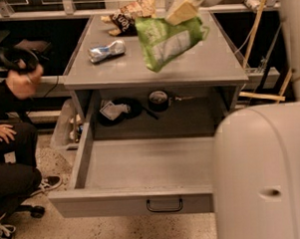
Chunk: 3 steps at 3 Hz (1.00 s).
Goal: Pick green rice chip bag from top drawer and place on counter
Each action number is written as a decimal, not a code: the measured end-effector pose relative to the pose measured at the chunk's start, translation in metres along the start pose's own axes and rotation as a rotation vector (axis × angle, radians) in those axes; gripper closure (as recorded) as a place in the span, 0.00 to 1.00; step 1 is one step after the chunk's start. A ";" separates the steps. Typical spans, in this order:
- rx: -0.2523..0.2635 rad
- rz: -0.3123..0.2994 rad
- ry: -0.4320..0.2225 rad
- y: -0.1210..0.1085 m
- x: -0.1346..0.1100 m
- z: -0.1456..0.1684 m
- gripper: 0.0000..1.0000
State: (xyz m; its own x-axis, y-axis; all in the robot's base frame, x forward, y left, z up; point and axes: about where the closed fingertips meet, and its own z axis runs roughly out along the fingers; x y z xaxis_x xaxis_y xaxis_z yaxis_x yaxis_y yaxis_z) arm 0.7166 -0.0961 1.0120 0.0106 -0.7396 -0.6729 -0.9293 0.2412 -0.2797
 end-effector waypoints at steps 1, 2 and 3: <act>-0.062 0.009 -0.009 -0.017 0.009 0.100 1.00; -0.090 0.091 0.009 -0.025 0.058 0.157 1.00; -0.090 0.091 0.009 -0.025 0.056 0.155 0.81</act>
Offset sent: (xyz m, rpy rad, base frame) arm 0.2228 -0.0155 -0.2241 0.0409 0.2814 -0.1097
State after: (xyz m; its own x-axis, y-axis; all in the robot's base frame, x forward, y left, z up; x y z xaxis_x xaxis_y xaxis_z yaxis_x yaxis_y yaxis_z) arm 0.7978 -0.0457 0.8753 -0.0781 -0.7231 -0.6863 -0.9557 0.2502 -0.1549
